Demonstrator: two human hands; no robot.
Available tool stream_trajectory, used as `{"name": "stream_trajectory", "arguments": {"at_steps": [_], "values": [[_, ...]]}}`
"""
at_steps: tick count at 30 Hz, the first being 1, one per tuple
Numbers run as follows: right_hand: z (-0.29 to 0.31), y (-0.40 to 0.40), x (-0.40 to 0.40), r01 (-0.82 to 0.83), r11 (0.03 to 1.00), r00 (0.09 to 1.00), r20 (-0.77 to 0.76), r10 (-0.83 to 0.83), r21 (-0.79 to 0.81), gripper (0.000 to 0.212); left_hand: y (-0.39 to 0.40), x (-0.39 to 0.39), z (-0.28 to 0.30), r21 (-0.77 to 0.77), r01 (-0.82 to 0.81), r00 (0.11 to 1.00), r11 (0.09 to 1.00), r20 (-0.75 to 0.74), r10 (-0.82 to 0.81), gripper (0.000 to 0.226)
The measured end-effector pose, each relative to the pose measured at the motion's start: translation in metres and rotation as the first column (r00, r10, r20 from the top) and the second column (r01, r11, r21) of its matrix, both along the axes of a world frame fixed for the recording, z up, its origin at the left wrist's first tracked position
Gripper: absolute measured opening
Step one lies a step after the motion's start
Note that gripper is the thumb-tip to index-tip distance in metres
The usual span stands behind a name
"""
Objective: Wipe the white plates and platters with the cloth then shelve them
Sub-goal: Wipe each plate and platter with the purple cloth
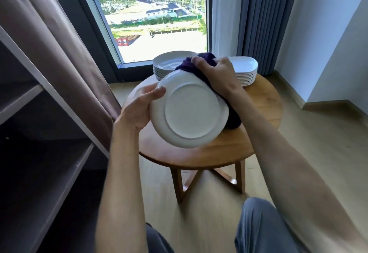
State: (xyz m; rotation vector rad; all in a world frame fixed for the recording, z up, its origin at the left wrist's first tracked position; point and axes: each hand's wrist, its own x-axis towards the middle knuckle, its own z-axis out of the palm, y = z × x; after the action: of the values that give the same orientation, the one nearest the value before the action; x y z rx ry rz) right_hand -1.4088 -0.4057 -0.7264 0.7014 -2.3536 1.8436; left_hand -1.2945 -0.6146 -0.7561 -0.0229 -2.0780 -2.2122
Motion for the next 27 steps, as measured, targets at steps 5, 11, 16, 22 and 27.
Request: {"name": "stream_trajectory", "arguments": {"at_steps": [5,11,16,22,27], "values": [[-0.001,-0.017,0.007,0.16,0.986,0.971,-0.189,-0.149,0.043,0.064,0.014,-0.004,-0.008,0.007,-0.078,0.994,0.997,-0.082,0.078,0.032],[-0.006,-0.022,0.007,0.371,0.928,0.922,0.129,-0.365,-0.029,0.06,0.028,0.0,-0.021,0.256,-0.239,0.931,0.937,-0.213,0.296,0.026],[-0.029,-0.028,0.019,0.553,0.783,0.778,0.513,-0.363,-0.285,0.056,0.066,-0.008,-0.02,0.607,-0.332,0.829,0.722,-0.178,0.531,0.029],[-0.041,-0.025,0.023,0.581,0.69,0.706,0.688,-0.165,-0.431,0.037,0.076,-0.006,-0.009,0.381,-0.304,0.877,0.873,-0.247,0.413,0.024],[-0.019,0.011,0.002,0.209,0.944,0.937,0.328,-0.12,-0.254,0.042,0.022,0.001,0.008,0.34,0.042,0.996,0.939,-0.086,-0.014,0.06]]}}
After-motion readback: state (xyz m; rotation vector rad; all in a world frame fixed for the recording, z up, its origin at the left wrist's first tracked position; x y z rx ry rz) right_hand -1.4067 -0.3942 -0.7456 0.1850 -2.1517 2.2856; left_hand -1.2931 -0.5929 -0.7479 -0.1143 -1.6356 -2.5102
